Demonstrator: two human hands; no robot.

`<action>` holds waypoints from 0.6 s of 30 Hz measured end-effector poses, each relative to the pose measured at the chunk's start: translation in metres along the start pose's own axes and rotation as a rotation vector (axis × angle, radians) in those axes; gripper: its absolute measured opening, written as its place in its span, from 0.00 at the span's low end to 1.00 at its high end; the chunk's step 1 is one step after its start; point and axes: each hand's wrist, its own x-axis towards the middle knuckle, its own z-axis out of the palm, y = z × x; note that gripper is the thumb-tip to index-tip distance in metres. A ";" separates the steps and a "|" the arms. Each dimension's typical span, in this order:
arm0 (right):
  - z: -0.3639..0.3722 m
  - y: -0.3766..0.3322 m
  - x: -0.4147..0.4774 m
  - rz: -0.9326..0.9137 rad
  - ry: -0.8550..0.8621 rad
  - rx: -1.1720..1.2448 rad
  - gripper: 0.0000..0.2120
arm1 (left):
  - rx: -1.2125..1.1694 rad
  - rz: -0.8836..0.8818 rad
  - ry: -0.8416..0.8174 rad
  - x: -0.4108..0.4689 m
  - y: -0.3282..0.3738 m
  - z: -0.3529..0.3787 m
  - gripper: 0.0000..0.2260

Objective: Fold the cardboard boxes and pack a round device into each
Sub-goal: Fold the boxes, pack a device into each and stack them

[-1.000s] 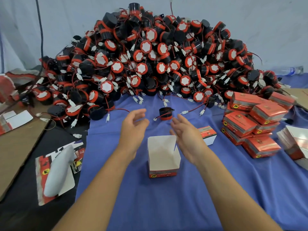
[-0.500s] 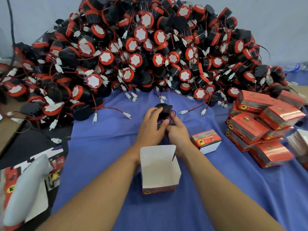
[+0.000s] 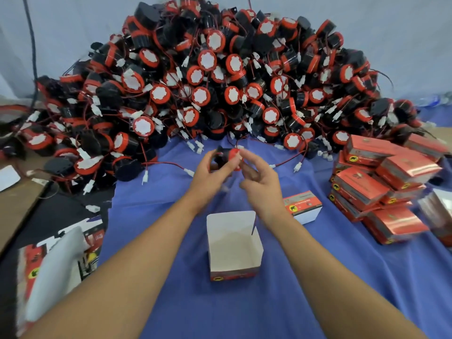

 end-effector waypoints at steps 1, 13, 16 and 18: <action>0.001 -0.013 -0.002 -0.017 -0.027 0.022 0.36 | -0.066 0.001 -0.005 -0.006 0.013 0.001 0.20; -0.020 -0.099 -0.077 -0.291 -0.183 -0.320 0.26 | -0.110 0.133 0.093 -0.138 0.102 0.005 0.20; -0.029 -0.092 -0.098 -0.224 -0.195 -0.347 0.24 | -0.026 0.129 0.136 -0.160 0.089 0.003 0.18; -0.037 -0.088 -0.106 -0.166 -0.210 -0.378 0.23 | -0.047 0.108 0.118 -0.168 0.079 -0.001 0.23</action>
